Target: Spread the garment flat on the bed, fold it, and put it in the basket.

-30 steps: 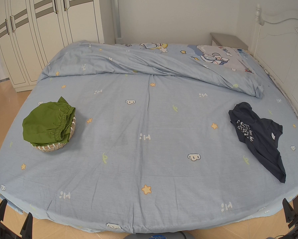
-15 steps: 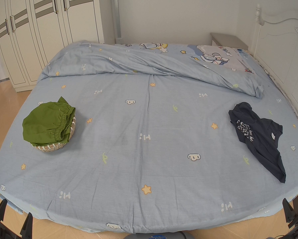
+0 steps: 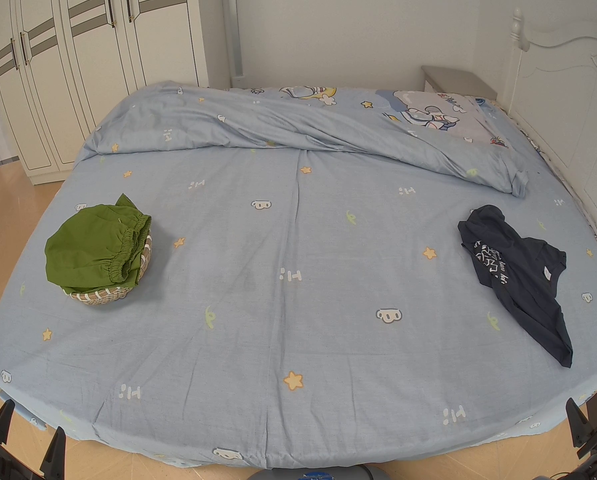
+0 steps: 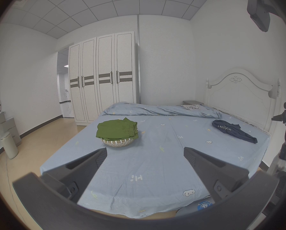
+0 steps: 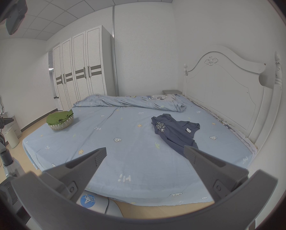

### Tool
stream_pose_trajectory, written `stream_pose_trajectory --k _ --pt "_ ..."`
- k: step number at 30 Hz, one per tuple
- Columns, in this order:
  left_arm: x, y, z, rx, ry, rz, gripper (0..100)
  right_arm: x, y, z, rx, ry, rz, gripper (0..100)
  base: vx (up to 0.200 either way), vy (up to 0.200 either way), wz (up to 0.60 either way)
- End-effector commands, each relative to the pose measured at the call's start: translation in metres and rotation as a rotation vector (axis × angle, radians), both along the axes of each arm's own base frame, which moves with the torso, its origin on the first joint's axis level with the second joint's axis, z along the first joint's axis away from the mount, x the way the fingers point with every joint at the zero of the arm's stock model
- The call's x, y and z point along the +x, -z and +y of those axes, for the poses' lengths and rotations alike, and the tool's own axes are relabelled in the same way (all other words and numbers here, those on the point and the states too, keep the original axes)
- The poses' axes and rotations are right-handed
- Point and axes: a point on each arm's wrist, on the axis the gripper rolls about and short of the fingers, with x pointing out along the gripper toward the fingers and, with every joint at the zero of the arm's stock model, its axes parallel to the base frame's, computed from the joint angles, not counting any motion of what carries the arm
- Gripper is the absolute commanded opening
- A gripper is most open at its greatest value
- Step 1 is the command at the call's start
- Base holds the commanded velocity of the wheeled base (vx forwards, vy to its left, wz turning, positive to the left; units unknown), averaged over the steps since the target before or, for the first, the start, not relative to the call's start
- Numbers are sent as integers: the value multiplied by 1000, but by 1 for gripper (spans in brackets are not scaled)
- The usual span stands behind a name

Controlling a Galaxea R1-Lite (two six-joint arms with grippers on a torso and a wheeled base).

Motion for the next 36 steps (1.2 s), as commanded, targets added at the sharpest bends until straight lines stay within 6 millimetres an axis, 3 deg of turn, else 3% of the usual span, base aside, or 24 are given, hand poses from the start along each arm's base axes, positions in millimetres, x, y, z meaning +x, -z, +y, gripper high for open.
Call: stream_pose_trajectory --k 1,36 --pt "0 5 0 0 0 1 100 0 5 0 -1 -1 1 100 0 0 0" --pt "0 5 0 0 0 2 100 0 5 0 -1 -1 1 100 0 0 0"
